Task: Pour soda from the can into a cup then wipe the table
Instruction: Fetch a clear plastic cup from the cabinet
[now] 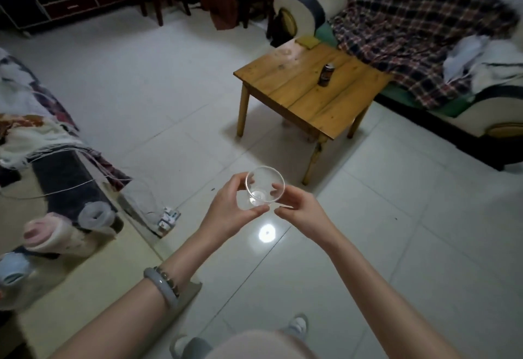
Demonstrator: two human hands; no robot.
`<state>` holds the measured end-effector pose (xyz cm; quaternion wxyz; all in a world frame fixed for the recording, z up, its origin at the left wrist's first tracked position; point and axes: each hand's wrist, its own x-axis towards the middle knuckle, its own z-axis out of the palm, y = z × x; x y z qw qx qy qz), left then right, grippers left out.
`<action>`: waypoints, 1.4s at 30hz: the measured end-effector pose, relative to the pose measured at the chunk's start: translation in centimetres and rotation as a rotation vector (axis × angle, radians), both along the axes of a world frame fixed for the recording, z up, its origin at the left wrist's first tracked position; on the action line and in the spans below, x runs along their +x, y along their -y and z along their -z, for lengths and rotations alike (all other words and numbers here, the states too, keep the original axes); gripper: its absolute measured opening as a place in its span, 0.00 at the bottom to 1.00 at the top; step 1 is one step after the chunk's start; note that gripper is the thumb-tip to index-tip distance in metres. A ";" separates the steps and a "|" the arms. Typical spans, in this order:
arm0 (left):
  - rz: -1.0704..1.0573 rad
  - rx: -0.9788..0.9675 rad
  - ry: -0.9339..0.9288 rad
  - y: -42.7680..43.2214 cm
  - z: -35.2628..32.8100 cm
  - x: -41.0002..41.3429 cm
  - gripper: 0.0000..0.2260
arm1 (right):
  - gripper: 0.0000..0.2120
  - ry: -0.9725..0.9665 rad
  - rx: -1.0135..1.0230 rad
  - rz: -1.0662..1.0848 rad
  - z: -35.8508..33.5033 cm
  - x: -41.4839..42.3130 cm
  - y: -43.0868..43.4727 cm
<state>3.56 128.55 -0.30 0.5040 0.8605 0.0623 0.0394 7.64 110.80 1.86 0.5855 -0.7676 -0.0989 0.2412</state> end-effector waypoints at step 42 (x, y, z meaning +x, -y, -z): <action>0.622 -0.049 0.034 47.5 -0.2 52.1 0.29 | 0.24 0.002 -0.051 0.558 1.1 43.0 47.6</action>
